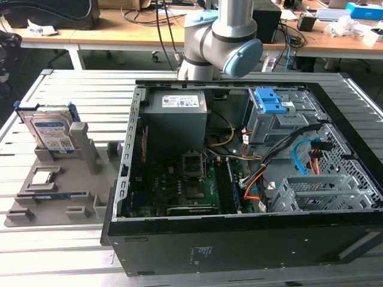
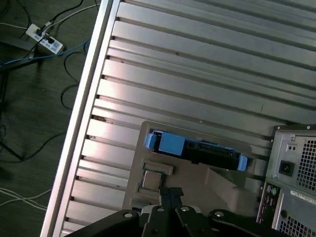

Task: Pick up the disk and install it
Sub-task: 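Pick up the disk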

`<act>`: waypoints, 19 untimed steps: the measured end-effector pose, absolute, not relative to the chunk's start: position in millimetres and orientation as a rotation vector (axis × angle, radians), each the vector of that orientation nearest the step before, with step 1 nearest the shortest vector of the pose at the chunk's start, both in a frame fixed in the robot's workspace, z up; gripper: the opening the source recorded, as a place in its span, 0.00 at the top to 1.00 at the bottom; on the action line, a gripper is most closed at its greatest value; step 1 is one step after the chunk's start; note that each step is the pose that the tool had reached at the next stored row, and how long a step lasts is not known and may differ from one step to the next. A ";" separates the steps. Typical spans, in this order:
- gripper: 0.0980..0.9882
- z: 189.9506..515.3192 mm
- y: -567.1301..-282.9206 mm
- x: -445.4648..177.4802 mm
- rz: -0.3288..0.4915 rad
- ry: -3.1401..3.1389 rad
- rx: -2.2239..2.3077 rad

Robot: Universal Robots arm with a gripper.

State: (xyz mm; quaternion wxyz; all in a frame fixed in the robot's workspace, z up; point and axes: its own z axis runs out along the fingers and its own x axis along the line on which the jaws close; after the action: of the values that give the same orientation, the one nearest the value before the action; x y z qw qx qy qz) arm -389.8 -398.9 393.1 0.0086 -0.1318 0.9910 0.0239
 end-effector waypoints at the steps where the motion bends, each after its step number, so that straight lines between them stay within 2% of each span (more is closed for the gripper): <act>1: 0.99 393.1 -398.8 -389.8 0.075 3.092 -0.450; 19: 0.99 393.1 -398.9 -389.8 0.066 3.020 -0.828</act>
State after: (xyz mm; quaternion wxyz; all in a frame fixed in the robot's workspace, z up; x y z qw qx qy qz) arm -389.8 -398.9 393.1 0.0046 -0.2645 0.9642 0.0210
